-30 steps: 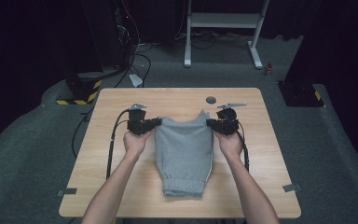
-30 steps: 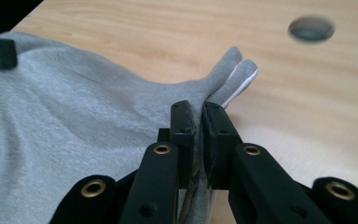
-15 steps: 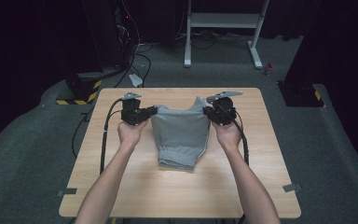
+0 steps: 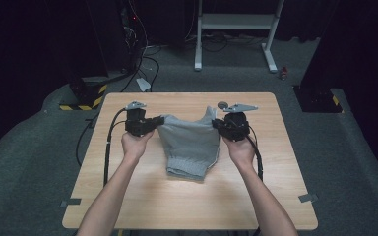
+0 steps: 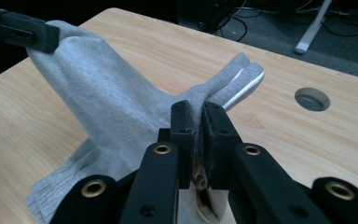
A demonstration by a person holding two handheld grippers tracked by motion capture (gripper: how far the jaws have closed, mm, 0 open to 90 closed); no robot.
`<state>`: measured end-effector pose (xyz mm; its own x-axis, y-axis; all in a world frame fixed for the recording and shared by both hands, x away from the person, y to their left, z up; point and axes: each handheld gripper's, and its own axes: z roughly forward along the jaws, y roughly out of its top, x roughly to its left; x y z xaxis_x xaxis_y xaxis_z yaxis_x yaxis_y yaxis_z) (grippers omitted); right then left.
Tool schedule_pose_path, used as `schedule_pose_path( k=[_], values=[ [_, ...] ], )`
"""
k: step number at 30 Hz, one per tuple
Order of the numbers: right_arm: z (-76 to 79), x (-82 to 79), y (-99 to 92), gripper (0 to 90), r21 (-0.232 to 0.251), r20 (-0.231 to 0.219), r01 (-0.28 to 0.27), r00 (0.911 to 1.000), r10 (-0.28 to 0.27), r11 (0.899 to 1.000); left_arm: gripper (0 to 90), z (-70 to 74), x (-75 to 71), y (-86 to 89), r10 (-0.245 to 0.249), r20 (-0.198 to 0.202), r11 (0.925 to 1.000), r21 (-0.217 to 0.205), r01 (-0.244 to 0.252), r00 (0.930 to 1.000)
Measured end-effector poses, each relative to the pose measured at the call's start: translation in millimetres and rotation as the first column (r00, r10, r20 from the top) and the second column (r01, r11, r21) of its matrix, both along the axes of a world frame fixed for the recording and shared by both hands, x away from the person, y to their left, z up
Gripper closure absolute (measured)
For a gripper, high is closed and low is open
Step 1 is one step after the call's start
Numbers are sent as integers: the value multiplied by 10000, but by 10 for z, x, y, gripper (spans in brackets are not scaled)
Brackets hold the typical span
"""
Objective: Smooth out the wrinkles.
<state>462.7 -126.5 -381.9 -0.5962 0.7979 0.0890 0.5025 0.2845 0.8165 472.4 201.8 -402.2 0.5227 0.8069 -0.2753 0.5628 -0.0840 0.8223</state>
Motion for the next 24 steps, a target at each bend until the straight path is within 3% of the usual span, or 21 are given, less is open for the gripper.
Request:
schedule_pose_path(
  k=[2, 16, 24],
  values=[
    [-18, -47, -8, 837, 60, -7, -52, 10000, 52, 10000, 847, -10, -22, -6, -116, 24, 9995, 304, 115, 9999],
    [-139, -329, 47, 837, 158, 59, -610, 9981, 610, 9980, 846, -97, -161, 1, -271, 32, 9992, 291, 270, 9996],
    [-310, -545, 14, 836, 284, -45, -706, 9975, 708, 9971, 845, -166, -273, 11, -571, 52, 9977, 377, 568, 9984]
  ],
)
